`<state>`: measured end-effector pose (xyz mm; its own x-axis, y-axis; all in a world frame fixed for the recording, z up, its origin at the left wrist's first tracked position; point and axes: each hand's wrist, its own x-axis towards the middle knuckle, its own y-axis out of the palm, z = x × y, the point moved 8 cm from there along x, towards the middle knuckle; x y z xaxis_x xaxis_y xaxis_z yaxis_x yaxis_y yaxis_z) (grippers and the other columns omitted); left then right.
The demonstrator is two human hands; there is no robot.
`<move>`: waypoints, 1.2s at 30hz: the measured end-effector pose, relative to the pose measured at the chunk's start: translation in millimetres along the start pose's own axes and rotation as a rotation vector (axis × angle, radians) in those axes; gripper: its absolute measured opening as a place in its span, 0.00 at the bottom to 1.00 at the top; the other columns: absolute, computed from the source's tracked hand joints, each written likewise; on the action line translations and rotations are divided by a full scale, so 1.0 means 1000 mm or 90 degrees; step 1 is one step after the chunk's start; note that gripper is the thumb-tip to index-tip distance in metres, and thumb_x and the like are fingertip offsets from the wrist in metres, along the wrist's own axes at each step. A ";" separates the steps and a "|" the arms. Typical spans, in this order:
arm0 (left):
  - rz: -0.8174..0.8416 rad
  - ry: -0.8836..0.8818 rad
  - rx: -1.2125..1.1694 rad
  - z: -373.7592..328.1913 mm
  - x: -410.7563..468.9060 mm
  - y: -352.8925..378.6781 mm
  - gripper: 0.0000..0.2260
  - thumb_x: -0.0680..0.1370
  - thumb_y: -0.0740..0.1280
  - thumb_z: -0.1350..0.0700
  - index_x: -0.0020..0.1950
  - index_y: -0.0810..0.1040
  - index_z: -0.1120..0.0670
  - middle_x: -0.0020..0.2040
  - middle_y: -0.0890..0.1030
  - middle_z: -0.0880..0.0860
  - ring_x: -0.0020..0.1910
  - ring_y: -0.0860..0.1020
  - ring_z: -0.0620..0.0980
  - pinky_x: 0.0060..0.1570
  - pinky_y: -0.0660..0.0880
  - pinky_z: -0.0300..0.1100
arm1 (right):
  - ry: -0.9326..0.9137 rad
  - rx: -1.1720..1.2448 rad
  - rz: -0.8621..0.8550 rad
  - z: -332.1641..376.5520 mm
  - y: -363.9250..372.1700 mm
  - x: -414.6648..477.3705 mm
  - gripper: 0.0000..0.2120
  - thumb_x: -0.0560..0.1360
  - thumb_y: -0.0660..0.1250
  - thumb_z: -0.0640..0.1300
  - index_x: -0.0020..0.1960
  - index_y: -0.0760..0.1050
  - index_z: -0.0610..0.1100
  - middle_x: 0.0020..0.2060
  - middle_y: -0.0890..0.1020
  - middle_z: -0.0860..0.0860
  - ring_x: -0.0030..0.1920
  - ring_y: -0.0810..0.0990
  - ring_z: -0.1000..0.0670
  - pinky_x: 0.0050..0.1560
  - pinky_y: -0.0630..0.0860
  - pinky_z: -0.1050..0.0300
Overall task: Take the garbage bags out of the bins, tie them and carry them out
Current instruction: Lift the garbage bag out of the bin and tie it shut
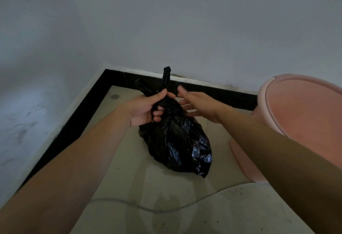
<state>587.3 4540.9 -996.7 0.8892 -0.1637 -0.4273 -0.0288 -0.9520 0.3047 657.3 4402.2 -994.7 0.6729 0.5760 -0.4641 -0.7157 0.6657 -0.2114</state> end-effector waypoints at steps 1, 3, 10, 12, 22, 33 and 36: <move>0.012 -0.004 0.013 0.000 -0.001 0.002 0.16 0.83 0.60 0.46 0.61 0.79 0.54 0.33 0.65 0.51 0.30 0.63 0.46 0.30 0.62 0.39 | 0.017 0.048 -0.007 0.001 -0.001 0.001 0.39 0.71 0.59 0.75 0.71 0.72 0.49 0.62 0.79 0.51 0.61 0.78 0.51 0.62 0.76 0.52; 0.031 -0.009 0.040 0.001 -0.001 0.007 0.17 0.83 0.59 0.45 0.62 0.79 0.54 0.33 0.67 0.51 0.31 0.64 0.47 0.31 0.62 0.40 | 0.021 0.126 -0.019 0.006 -0.002 0.004 0.41 0.71 0.56 0.77 0.71 0.73 0.49 0.62 0.78 0.51 0.63 0.77 0.51 0.65 0.74 0.50; 0.065 -0.029 0.026 0.002 -0.001 0.015 0.23 0.83 0.56 0.40 0.65 0.77 0.55 0.35 0.75 0.52 0.34 0.74 0.48 0.31 0.69 0.39 | -0.088 0.209 -0.077 0.035 0.002 0.014 0.12 0.81 0.64 0.56 0.54 0.80 0.48 0.58 0.83 0.48 0.62 0.79 0.48 0.61 0.77 0.52; 0.049 -0.010 -0.043 -0.002 0.002 0.011 0.23 0.83 0.52 0.40 0.66 0.75 0.53 0.37 0.78 0.53 0.35 0.77 0.48 0.32 0.72 0.38 | -0.071 0.281 -0.126 0.030 -0.004 0.015 0.10 0.83 0.61 0.51 0.54 0.77 0.47 0.56 0.83 0.47 0.59 0.81 0.48 0.54 0.77 0.55; 0.002 0.054 -0.138 -0.008 0.007 0.011 0.25 0.78 0.52 0.33 0.41 0.71 0.53 0.51 0.85 0.61 0.45 0.84 0.53 0.41 0.78 0.42 | 0.007 0.501 -0.196 0.019 -0.009 0.005 0.19 0.86 0.51 0.43 0.68 0.70 0.32 0.50 0.81 0.41 0.47 0.83 0.45 0.43 0.82 0.57; -0.108 0.094 -0.147 -0.003 0.009 -0.002 0.05 0.80 0.66 0.61 0.55 0.77 0.56 0.48 0.86 0.58 0.33 0.81 0.43 0.29 0.74 0.30 | -0.055 0.657 -0.162 0.039 -0.002 0.004 0.12 0.83 0.51 0.42 0.44 0.68 0.41 0.30 0.73 0.47 0.33 0.77 0.47 0.49 0.80 0.47; -0.098 0.088 -0.126 -0.003 0.006 0.003 0.10 0.81 0.65 0.57 0.61 0.79 0.56 0.47 0.87 0.54 0.32 0.79 0.41 0.29 0.73 0.30 | -0.064 0.689 -0.138 0.043 0.000 0.003 0.11 0.83 0.49 0.42 0.44 0.66 0.42 0.27 0.68 0.48 0.30 0.72 0.48 0.46 0.80 0.47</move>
<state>594.2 4538.2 -996.0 0.9302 0.0283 -0.3661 0.1888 -0.8920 0.4107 667.1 4424.5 -958.8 0.8115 0.3999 -0.4261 -0.0722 0.7922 0.6060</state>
